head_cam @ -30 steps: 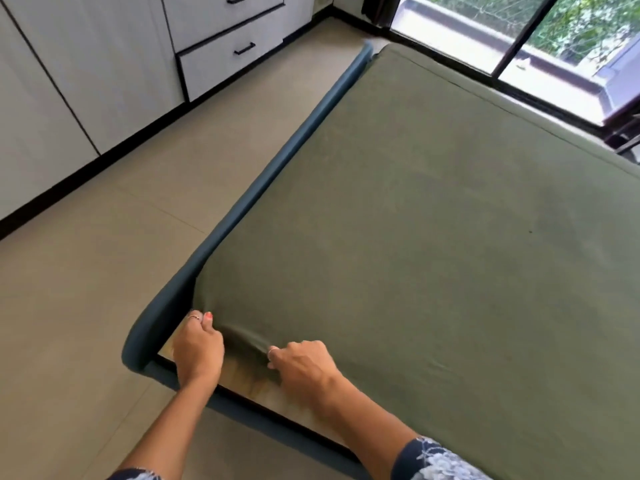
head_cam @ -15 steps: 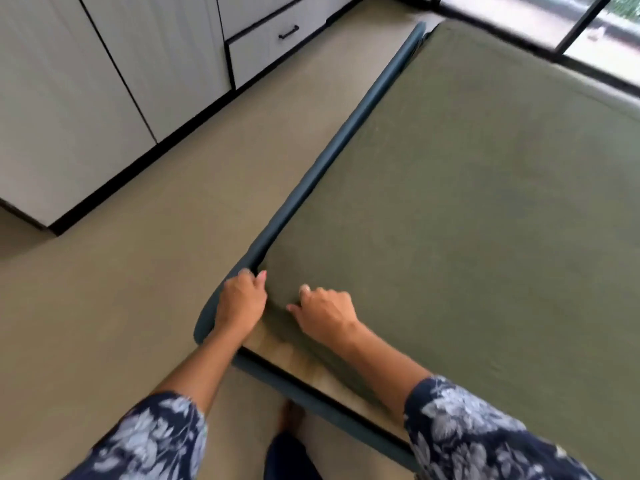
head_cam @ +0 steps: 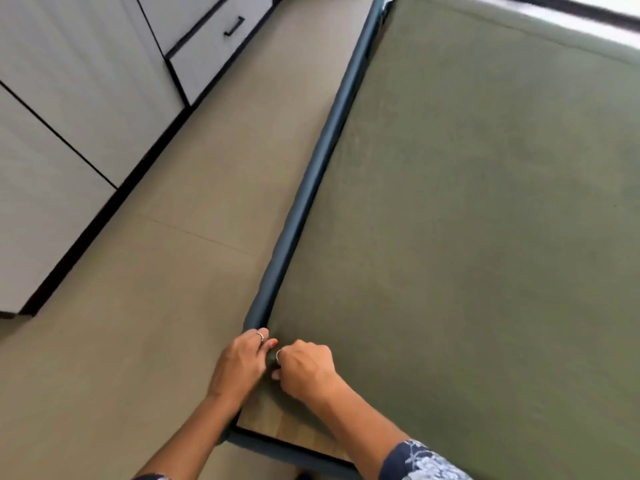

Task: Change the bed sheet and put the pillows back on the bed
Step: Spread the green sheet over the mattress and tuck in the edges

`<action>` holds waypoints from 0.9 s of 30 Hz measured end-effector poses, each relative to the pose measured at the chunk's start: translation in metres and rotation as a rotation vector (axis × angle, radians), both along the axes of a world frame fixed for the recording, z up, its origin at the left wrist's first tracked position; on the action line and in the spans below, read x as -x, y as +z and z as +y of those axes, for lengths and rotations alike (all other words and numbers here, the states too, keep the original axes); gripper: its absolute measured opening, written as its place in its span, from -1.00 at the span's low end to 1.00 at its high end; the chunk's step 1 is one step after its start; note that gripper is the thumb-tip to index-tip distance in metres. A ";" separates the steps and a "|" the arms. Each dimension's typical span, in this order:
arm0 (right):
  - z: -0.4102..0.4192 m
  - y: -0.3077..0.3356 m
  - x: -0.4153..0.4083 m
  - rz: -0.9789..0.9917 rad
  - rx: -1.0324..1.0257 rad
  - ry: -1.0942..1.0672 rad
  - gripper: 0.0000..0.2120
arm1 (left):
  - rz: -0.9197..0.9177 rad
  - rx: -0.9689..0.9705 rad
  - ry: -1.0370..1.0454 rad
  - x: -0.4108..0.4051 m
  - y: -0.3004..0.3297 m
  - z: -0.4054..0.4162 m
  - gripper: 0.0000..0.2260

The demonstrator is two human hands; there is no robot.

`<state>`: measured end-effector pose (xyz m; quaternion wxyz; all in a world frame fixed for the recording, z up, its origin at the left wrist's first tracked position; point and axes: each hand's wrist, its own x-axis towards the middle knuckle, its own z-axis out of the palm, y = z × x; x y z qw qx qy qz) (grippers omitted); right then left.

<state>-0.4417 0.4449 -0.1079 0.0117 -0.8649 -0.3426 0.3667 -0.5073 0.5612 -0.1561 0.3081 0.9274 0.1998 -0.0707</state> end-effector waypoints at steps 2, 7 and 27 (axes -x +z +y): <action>0.002 0.003 -0.006 0.049 0.010 -0.003 -0.69 | -0.007 -0.008 -0.085 0.004 -0.007 0.010 -0.71; -0.016 0.006 -0.028 0.279 -0.141 -0.111 -0.76 | -0.042 -0.115 -0.393 -0.002 -0.007 0.035 -0.70; -0.162 -0.082 -0.051 -0.738 0.155 -1.660 -0.33 | -0.162 -0.265 -1.519 -0.237 -0.025 -0.151 -0.37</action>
